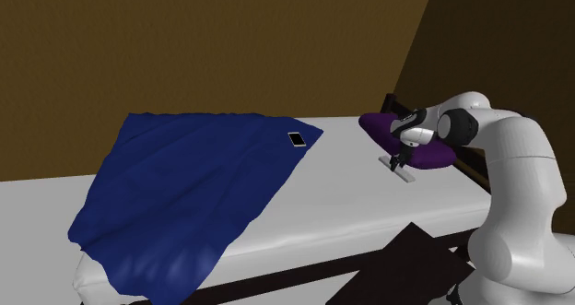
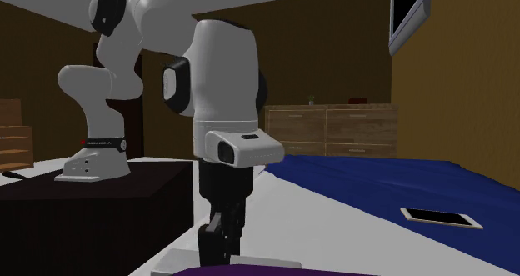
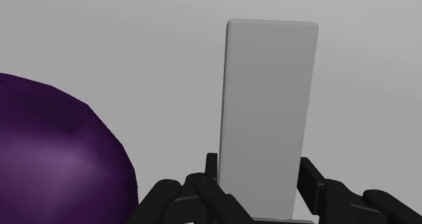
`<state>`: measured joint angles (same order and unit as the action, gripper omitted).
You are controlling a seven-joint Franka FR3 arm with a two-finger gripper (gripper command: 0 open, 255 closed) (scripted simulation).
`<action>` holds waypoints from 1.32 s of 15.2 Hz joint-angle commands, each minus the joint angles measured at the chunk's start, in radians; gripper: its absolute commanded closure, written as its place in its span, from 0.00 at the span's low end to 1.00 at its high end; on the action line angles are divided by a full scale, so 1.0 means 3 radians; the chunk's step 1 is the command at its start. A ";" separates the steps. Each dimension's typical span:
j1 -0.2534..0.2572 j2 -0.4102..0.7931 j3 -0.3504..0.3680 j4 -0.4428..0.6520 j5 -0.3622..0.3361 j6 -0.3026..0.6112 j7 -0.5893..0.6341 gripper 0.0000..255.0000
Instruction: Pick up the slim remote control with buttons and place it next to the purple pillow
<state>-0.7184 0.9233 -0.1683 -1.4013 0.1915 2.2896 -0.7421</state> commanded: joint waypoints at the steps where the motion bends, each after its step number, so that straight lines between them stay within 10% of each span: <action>1: -0.0005 0.0076 0.0010 0.0034 0.0008 0.0046 0.0000 1.00; 11: -0.0016 0.0187 0.0023 0.0083 0.0019 0.0108 -0.0005 1.00; 12: -0.0015 0.0186 0.0023 0.0083 0.0019 0.0108 -0.0004 0.00; 20: 0.0006 -0.0065 -0.0009 -0.0007 -0.0008 -0.0055 0.0006 0.00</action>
<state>-0.7199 0.9345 -0.1674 -1.3870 0.1920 2.2873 -0.7413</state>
